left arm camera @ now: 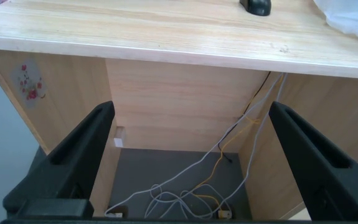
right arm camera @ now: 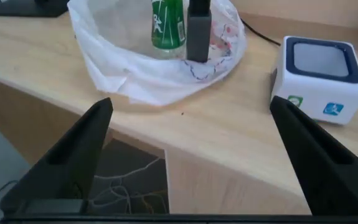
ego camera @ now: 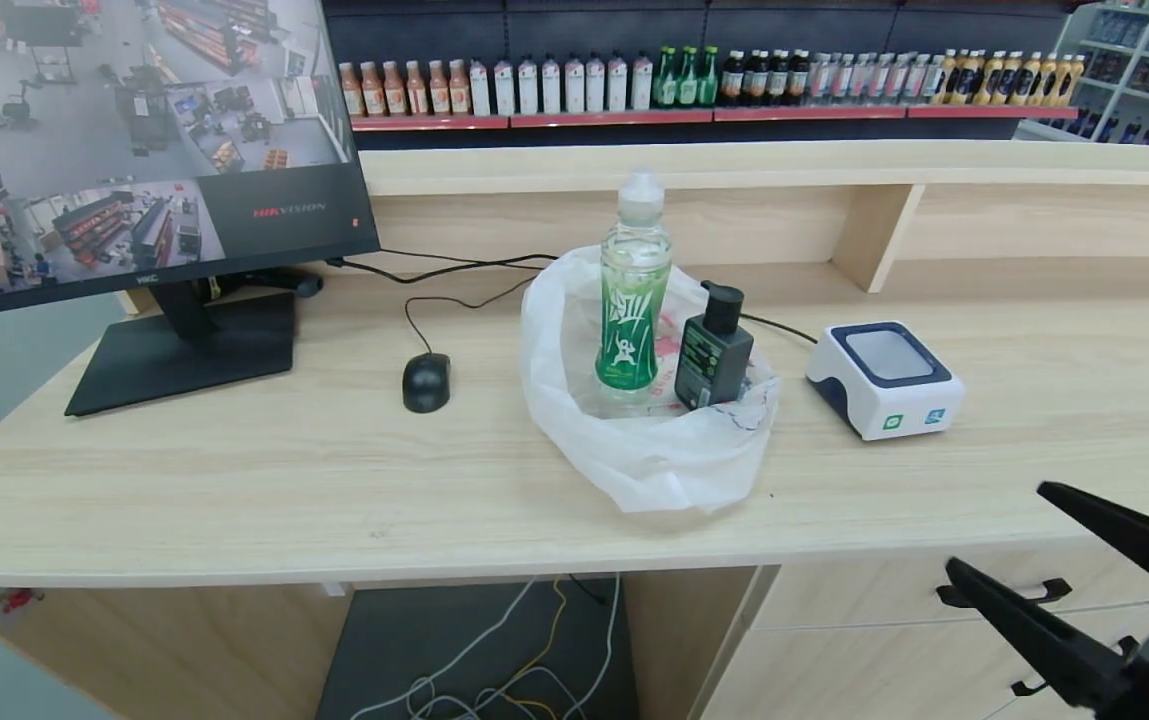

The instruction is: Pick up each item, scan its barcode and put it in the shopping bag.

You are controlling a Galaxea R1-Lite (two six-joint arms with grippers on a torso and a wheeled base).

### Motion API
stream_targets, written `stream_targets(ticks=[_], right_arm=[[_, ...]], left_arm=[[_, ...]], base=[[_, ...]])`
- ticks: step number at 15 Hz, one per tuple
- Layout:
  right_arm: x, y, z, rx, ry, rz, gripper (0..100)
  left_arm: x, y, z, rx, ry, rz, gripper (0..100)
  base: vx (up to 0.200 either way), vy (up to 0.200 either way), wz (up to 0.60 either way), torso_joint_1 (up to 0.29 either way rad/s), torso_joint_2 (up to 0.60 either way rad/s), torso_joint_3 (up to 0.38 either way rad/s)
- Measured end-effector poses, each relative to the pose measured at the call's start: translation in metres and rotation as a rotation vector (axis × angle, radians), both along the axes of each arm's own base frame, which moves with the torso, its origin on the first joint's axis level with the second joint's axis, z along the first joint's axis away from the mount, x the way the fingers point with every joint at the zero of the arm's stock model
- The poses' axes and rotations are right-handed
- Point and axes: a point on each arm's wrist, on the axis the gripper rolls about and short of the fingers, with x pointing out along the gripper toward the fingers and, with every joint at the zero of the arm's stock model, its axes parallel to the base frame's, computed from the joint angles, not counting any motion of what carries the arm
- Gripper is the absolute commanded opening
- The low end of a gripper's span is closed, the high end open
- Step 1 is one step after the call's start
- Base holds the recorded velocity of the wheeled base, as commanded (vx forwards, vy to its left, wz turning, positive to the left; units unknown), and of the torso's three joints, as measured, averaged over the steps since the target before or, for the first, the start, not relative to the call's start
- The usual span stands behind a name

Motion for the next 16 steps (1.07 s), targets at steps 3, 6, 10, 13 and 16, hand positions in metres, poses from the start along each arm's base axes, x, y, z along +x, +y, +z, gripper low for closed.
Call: stream_targets(ticks=[3, 6, 10, 13, 16], right_arm=[[-0.048, -0.021, -0.019, -0.039, 0.134, 0.012, 100], [-0.093, -0.042, -0.044, -0.046, 0.164, 0.025, 100], [-0.116, -0.053, -0.065, -0.047, 0.082, 0.014, 100], [-0.117, -0.051, -0.066, -0.063, 0.079, -0.105, 100], [-0.114, -0.047, -0.066, -0.066, 0.130, -0.296, 100]], left_arm=[[0.000, 0.000, 0.000, 0.000, 0.000, 0.000, 100], [0.000, 0.000, 0.000, 0.000, 0.000, 0.000, 100], [0.000, 0.000, 0.000, 0.000, 0.000, 0.000, 100], [0.000, 0.000, 0.000, 0.001, 0.000, 0.000, 100], [0.000, 0.000, 0.000, 0.001, 0.000, 0.000, 100]], base=[[0.000, 0.000, 0.00, 0.000, 0.00, 0.000], [0.000, 0.000, 0.00, 0.000, 0.00, 0.000], [0.000, 0.000, 0.00, 0.000, 0.00, 0.000], [0.000, 0.000, 0.00, 0.000, 0.00, 0.000], [0.000, 0.000, 0.00, 0.000, 0.00, 0.000]])
